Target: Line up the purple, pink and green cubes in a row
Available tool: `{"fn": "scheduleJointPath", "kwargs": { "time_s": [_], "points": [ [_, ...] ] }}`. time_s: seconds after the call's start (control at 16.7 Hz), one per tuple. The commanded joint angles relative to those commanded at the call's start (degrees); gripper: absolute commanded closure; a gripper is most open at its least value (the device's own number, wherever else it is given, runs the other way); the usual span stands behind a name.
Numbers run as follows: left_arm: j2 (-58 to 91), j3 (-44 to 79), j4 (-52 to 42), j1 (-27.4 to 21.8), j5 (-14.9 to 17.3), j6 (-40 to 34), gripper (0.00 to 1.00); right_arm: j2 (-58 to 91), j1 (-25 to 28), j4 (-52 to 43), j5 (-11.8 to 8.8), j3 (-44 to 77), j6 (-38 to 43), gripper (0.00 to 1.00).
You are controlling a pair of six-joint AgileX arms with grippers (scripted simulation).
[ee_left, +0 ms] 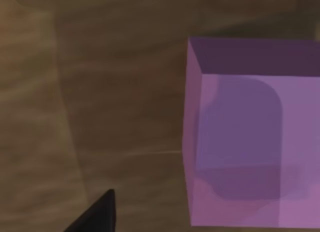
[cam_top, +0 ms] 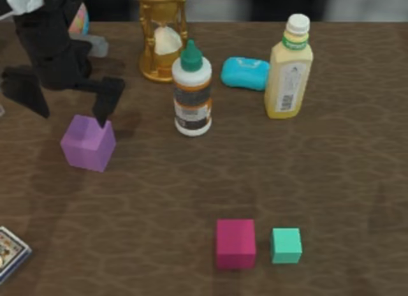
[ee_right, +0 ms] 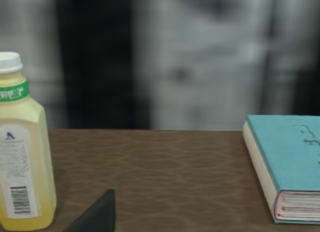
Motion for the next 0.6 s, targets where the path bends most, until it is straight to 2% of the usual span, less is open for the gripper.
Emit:
{"fn": "scheduleJointPath", "kwargs": {
  "time_s": [0.18,0.6],
  "points": [
    [0.83,-1.71,2.28,-0.16,0.01,0.16,0.0,0.0,0.0,0.0,0.0,0.0,0.0,0.0],
    [6.29,-10.26,16.6,-0.24,0.07,0.18,0.0,0.0,0.0,0.0,0.0,0.0,0.0,0.0]
  ]
}}
